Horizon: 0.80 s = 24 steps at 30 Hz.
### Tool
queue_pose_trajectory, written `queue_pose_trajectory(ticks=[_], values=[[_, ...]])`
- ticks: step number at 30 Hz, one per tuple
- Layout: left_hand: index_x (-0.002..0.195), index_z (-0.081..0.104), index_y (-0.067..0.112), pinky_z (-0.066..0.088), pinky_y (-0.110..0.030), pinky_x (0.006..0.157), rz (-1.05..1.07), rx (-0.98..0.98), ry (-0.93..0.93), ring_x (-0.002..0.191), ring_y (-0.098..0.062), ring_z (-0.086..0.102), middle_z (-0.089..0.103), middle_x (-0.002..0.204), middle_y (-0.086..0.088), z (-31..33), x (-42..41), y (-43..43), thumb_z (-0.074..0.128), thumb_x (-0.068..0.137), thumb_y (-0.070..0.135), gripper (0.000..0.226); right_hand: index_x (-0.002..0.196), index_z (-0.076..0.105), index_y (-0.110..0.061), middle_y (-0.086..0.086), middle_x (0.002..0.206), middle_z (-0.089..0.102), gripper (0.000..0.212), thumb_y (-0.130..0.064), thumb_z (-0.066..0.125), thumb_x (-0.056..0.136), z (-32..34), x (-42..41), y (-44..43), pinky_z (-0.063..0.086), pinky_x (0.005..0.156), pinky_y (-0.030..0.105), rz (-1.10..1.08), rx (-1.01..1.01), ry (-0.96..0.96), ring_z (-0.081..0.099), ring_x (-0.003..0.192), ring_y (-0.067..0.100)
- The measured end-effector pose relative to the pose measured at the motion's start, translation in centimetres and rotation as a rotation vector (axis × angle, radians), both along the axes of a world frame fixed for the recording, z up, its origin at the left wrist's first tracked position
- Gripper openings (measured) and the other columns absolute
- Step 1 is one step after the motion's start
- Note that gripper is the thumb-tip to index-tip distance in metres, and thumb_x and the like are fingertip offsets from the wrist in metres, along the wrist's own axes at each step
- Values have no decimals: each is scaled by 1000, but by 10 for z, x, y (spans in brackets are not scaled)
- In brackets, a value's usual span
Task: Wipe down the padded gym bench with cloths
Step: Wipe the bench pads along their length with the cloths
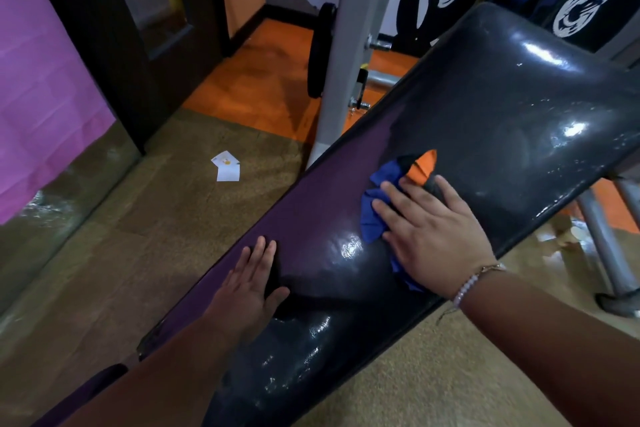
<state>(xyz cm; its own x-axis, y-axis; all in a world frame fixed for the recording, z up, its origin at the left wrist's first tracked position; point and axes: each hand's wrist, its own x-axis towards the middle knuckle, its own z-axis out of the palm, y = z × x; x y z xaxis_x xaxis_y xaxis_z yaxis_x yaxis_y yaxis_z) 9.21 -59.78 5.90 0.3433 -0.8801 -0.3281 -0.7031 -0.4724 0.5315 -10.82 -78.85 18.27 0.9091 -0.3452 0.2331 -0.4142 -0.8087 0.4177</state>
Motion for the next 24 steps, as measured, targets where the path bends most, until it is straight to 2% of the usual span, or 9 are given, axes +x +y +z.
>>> queue_pose_trajectory(ticks=[2,4,6,9,11,14,19,22,24], values=[[126,-31,37,5,-38,115,12,15,18,131,-3,-27,-31,141,20,2,1,0,29,85,63,77,121,63,-22,1,131,60,40,-38,45,89,8,-3,-16,32,105,52,112,-19,27,56,121,22],[125,-31,38,7,-38,116,12,27,19,132,-2,-25,-31,141,20,4,3,0,35,89,54,77,118,65,-23,2,128,62,38,-37,47,88,22,-4,-33,37,103,50,116,-45,-1,59,118,23],[125,-31,38,7,-36,115,3,28,24,132,-2,-24,-30,140,21,7,4,-1,37,90,52,78,117,66,-21,3,128,62,39,-37,45,88,34,-1,-44,36,104,50,-11,-53,-76,58,118,25],[127,-32,26,2,-29,114,19,3,14,132,-2,-22,-28,141,18,6,3,-1,41,90,49,85,123,61,-19,5,135,57,41,-36,44,90,34,7,-41,26,110,52,-227,-39,-187,51,126,26],[127,-32,23,1,-28,113,34,0,18,133,-3,-20,-28,141,17,5,3,-2,43,89,48,87,125,59,-19,5,137,55,42,-36,45,88,27,13,-31,23,110,51,-260,-25,-203,50,126,26],[127,-31,26,5,-31,114,35,1,38,134,-3,-20,-27,142,18,6,3,-2,43,89,50,87,123,61,-19,6,135,57,46,-38,42,86,8,13,-10,25,107,51,-129,-7,-93,54,122,25],[125,-34,30,12,-39,115,20,61,27,130,-1,-23,-33,139,20,12,0,-1,37,88,54,84,124,60,-21,2,134,58,42,-37,51,85,-14,-10,15,27,106,52,129,8,85,55,122,22],[125,-35,27,10,-40,115,27,61,37,129,-1,-23,-32,140,19,14,3,-2,40,89,52,87,121,62,-24,-1,132,59,39,-38,50,87,-1,-26,-5,30,105,51,237,-11,89,56,122,20],[127,-33,26,11,-40,115,35,31,41,131,-2,-20,-29,141,19,14,4,0,41,88,52,88,119,63,-24,0,130,61,38,-39,50,87,17,-33,-28,34,103,52,189,-33,20,58,118,21]])
